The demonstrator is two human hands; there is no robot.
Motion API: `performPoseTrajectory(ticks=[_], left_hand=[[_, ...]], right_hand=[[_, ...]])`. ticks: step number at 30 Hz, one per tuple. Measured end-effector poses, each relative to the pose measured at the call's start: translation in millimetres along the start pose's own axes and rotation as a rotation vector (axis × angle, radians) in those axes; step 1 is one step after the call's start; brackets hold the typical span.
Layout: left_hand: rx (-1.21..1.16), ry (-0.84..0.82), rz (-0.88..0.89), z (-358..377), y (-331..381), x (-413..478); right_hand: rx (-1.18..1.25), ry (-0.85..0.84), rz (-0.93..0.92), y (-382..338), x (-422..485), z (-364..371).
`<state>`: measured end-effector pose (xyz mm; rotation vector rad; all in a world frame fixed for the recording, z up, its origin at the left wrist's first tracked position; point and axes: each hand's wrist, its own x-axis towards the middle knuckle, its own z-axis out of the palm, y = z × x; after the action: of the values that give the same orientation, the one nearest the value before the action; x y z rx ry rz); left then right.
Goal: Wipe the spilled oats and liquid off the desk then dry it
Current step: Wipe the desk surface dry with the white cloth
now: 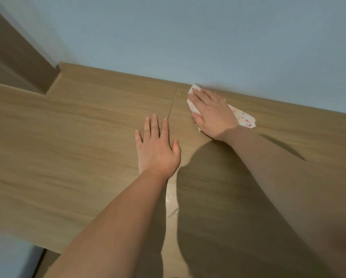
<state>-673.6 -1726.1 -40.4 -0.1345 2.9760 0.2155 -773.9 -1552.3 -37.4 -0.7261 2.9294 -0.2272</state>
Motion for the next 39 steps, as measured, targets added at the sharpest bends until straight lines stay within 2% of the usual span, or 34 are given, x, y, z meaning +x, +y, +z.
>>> performPoseTrajectory(ticks=[6,9,10,13,16,18,20,23,25,27,29,31,32,33,34,37,39], left_hand=[[0.003,0.003,-0.006,0.0,-0.6,0.7],[0.003,0.013,-0.006,0.7,-0.1,0.5],[0.002,0.015,-0.007,0.3,0.1,0.4],[0.001,0.016,-0.006,-0.2,0.3,-0.4],[0.001,0.014,-0.003,-0.6,0.0,-0.7],[-0.002,0.017,-0.006,-0.4,0.2,-0.8],[0.002,0.021,-0.007,-0.2,0.4,-0.7],[0.002,0.021,-0.006,-0.3,0.4,-0.2],[-0.005,0.026,-0.008,-0.3,0.1,-0.6],[-0.011,0.029,-0.005,-0.4,0.3,-1.0],[-0.014,0.032,-0.004,-0.3,0.0,-0.7],[-0.002,0.031,-0.001,-0.6,-0.4,0.4],[0.001,0.030,0.000,-0.7,-0.4,0.5],[0.000,0.031,-0.001,-0.8,-0.4,0.3],[-0.002,0.032,-0.002,-0.7,-0.4,0.1],[-0.008,0.030,-0.003,-0.3,0.0,-0.1],[-0.003,0.030,-0.002,-0.4,0.1,0.1]], right_hand=[[0.012,-0.002,0.323,54.3,-65.1,-7.8],[0.021,0.047,0.474,29.5,-59.1,-1.9],[0.003,0.038,0.466,12.1,-59.4,0.6],[-0.039,-0.025,0.203,-40.0,-92.5,14.8],[-0.027,-0.132,-0.142,-53.6,-153.9,18.1],[-0.085,-0.148,-0.188,-33.4,-167.0,14.1],[-0.109,-0.123,-0.029,-5.8,-148.9,8.1],[-0.042,-0.077,0.399,17.3,-91.8,-3.5],[0.000,-0.031,0.515,4.1,-70.8,-2.4],[-0.057,-0.012,0.382,-25.7,-82.0,6.9],[-0.074,-0.059,0.092,-51.9,-122.6,16.3],[-0.025,-0.134,-0.179,-49.9,-162.4,16.9],[-0.020,-0.157,-0.236,-36.3,-171.3,10.8],[-0.039,-0.147,-0.210,-17.5,-173.0,7.2],[-0.045,-0.161,-0.097,0.6,-168.5,2.0],[-0.013,-0.052,0.392,46.0,-136.3,-8.4],[0.005,0.014,0.614,37.7,-118.8,-6.2]])
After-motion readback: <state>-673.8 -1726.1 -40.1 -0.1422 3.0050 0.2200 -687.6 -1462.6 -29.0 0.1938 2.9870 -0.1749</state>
